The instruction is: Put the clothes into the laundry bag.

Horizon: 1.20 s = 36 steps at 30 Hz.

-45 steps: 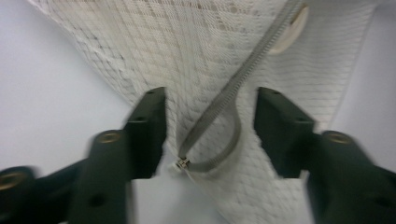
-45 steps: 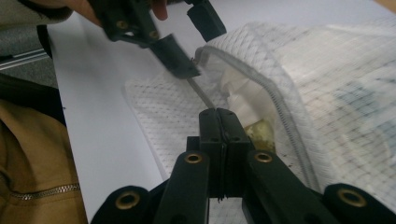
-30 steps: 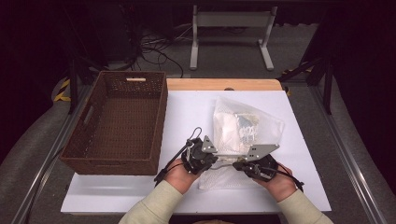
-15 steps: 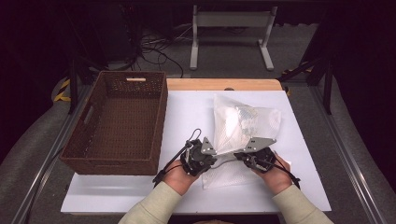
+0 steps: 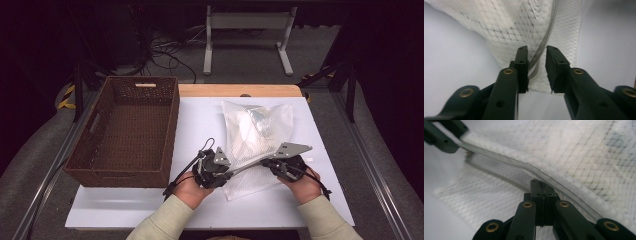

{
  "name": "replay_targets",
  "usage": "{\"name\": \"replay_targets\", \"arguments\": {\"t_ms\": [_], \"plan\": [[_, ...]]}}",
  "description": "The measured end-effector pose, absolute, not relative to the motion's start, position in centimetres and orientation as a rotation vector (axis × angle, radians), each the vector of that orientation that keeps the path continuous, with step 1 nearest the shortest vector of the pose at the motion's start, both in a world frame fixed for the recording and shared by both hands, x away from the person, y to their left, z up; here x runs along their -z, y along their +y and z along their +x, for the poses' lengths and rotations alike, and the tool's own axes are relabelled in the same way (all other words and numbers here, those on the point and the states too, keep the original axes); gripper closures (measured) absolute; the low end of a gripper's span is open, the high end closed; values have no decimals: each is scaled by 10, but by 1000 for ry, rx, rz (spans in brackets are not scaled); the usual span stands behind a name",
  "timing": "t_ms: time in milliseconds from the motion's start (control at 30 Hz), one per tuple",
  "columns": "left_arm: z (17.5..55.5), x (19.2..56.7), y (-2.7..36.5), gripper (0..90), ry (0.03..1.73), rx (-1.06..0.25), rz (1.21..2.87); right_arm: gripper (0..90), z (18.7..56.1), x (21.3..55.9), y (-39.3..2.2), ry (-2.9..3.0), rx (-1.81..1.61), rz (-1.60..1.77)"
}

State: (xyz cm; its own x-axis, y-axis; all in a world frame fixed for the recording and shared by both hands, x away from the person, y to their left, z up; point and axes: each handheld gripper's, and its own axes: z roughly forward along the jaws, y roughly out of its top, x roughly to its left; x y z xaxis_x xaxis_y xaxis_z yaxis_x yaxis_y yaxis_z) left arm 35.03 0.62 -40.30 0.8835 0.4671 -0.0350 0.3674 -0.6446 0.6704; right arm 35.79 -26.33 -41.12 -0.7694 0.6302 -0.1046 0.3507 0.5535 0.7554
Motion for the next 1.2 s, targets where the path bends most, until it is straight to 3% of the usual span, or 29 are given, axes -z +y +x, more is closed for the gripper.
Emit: {"name": "replay_targets", "arguments": {"t_ms": [200,233,267,367,400,433,700,833,967,1000,1200], "plan": [[347,409,18,537,631,-144,2340,841,344,392,-298,2392,-1095,831],[347,411,19,520,641,-137,2344,792,342,388,-315,2347,-1098,877],[347,413,21,520,642,-127,2346,792,342,388,-315,2347,-1098,877],[347,418,25,484,659,-99,2364,596,345,389,-338,2281,-1088,986],[347,418,25,480,659,-99,2364,596,345,389,-338,2281,-1088,986],[347,419,25,475,661,-96,2364,509,349,392,-347,2269,-1081,1045],[343,423,28,463,654,-81,2385,367,365,418,-358,2318,-909,1197],[342,428,28,453,658,-57,2403,406,368,425,-359,2352,-881,1237],[342,431,26,442,655,-53,2410,739,362,423,-357,2426,-880,1212],[342,431,26,440,654,-50,2411,779,360,421,-356,2427,-890,1206],[340,436,20,426,646,-42,2432,866,347,413,-357,2456,-917,1167]]}}
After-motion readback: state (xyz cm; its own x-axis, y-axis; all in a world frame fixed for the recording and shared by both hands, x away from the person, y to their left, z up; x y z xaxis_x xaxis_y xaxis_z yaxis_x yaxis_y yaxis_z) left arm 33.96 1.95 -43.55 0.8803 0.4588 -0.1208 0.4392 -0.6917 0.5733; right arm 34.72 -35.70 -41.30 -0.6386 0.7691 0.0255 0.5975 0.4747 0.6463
